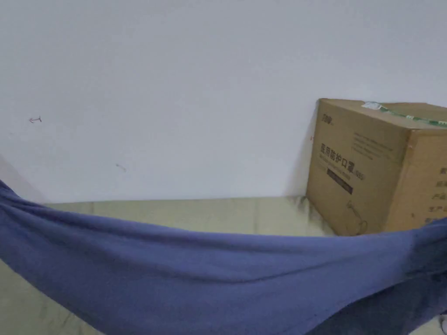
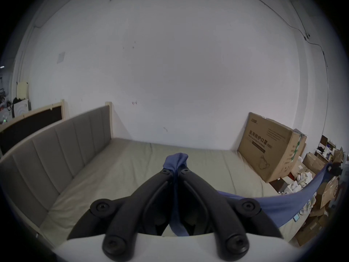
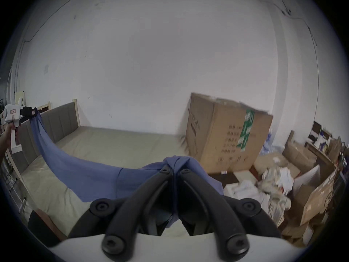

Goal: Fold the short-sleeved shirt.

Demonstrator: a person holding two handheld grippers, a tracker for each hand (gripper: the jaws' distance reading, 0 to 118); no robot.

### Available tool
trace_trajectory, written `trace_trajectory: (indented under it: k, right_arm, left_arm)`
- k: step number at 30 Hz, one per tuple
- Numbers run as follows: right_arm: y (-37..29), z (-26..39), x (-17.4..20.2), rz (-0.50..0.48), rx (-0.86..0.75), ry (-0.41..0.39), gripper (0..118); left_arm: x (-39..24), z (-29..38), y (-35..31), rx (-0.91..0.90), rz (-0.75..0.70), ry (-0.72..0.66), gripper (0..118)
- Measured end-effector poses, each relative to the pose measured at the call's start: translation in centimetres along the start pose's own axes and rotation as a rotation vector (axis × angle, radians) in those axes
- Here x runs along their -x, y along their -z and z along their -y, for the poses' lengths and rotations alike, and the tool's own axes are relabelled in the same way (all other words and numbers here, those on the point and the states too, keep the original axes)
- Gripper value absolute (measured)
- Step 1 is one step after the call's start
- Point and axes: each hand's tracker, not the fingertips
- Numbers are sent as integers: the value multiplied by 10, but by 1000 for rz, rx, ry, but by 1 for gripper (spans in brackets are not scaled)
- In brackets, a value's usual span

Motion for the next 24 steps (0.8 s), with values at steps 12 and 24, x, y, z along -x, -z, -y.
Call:
trace_trajectory:
  k: [12,24]
  right_arm:
    - [139,-151,11,15,-175,37,2]
    - [226,-202,-3,59,-289,74,2]
  left_arm:
    - [-28,-110,64,-85,-148,63,3]
    - [-32,-131,154,-132,-143,28,3]
